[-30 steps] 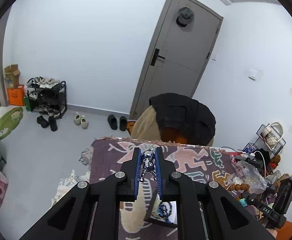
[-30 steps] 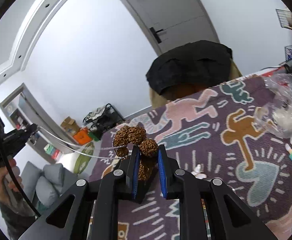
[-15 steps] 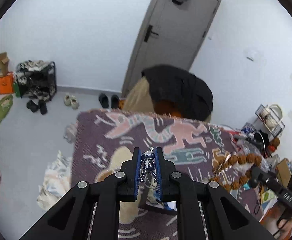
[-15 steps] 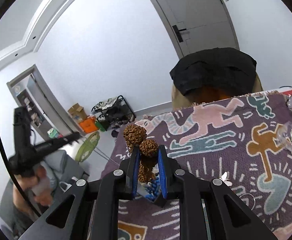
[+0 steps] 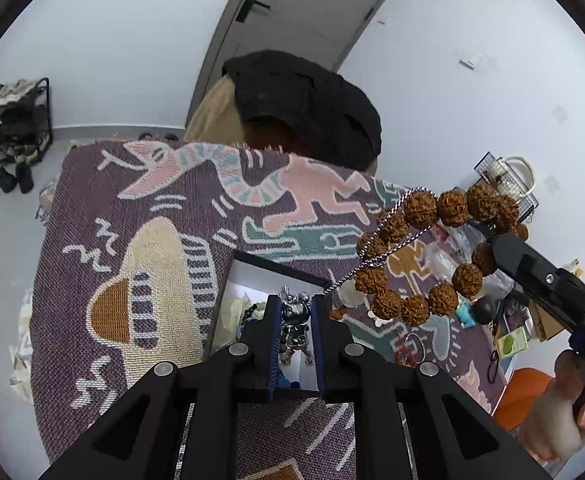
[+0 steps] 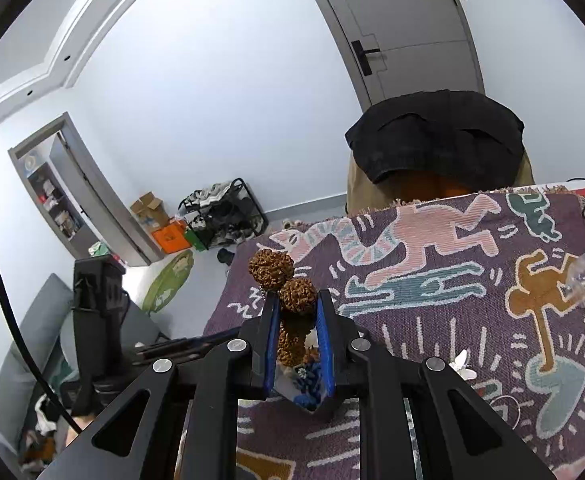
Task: Organize jewelry
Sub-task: 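Release the pendant into the box with left tool while right tool drops the brown bracelet there, then move the left tool to the red string bracelet and grasp it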
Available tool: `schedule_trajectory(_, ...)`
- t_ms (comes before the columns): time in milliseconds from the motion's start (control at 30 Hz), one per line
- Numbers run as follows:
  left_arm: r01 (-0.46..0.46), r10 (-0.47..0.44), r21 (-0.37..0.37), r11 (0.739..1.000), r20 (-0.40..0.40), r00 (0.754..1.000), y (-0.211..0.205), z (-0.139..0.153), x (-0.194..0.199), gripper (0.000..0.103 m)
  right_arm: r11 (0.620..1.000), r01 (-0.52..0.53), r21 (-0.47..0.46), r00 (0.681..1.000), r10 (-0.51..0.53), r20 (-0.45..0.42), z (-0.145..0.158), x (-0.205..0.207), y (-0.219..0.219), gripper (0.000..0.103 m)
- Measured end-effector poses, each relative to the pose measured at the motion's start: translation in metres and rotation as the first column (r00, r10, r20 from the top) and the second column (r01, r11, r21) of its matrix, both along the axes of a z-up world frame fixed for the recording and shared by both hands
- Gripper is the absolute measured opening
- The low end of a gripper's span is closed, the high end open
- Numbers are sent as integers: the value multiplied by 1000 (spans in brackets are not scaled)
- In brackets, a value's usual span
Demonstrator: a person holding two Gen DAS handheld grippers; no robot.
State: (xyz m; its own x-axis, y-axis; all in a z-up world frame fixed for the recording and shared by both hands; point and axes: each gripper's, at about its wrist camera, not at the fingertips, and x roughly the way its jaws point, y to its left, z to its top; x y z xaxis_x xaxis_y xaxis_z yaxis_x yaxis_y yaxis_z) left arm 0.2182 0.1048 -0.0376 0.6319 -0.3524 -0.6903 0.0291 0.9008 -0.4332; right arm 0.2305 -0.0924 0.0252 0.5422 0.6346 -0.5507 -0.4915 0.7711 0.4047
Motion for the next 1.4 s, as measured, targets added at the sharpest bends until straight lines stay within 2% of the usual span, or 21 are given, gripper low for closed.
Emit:
schedule_trajectory(33,-4,4,-3,1000,-9,1000,2,-1,1,18,1000,-4,-3,1000,4,0,0,0,2,18)
schedule_trajectory(67,-7,7,-7,1000,-12,1000,3,-3,2,29,1000,-7,-7,1000,7,1,0,0,4,18)
schedule_trajectory(100,-13,13,-15,1000,-8,1000,5,-2,1,46,1000,-12,-10,1000,12,3,0,0,7,18)
schedule_trajectory(133,-18,18,-20,1000,5,1000,7,-1,-1,55,1000,-15,-13,1000,15,3,-1,1,8,18)
schedule_trajectory(167,-24,25,-21,999,24,999,10,1,-4,69,1000,-20,-17,1000,21,3,-1,1,11,18)
schedule_trajectory(200,-32,33,-18,999,44,998,12,3,-6,72,999,-24,-21,1000,24,3,-2,1,13,18)
schedule_trajectory(400,-81,83,-34,996,64,995,31,7,-14,72,997,-33,-67,999,32,-16,-14,5,30,19)
schedule_trajectory(500,-99,100,-23,995,64,993,39,8,-17,72,995,-35,-88,997,30,-65,-24,12,36,21)
schedule_trajectory(567,-103,105,-24,994,64,992,42,8,-19,72,996,-45,-76,994,37,-107,-30,16,37,32)
schedule_trajectory(600,-104,105,-22,994,65,992,42,8,-20,72,996,-44,-74,992,34,-120,-32,18,36,47)
schedule_trajectory(633,-104,105,-20,994,66,992,43,9,-21,72,997,-36,-69,993,28,-118,-33,17,33,56)
schedule_trajectory(833,-88,88,-5,996,74,993,33,13,-21,73,998,-13,-66,995,6,-104,-34,9,12,58)
schedule_trajectory(1000,-54,54,0,999,85,995,15,15,-19,82,997,30,-66,992,-37,-120,-40,2,-20,58)
schedule_trajectory(1400,38,-41,38,999,82,996,-46,19,-14,83,984,177,-27,973,-179,-144,-56,-14,-113,59)
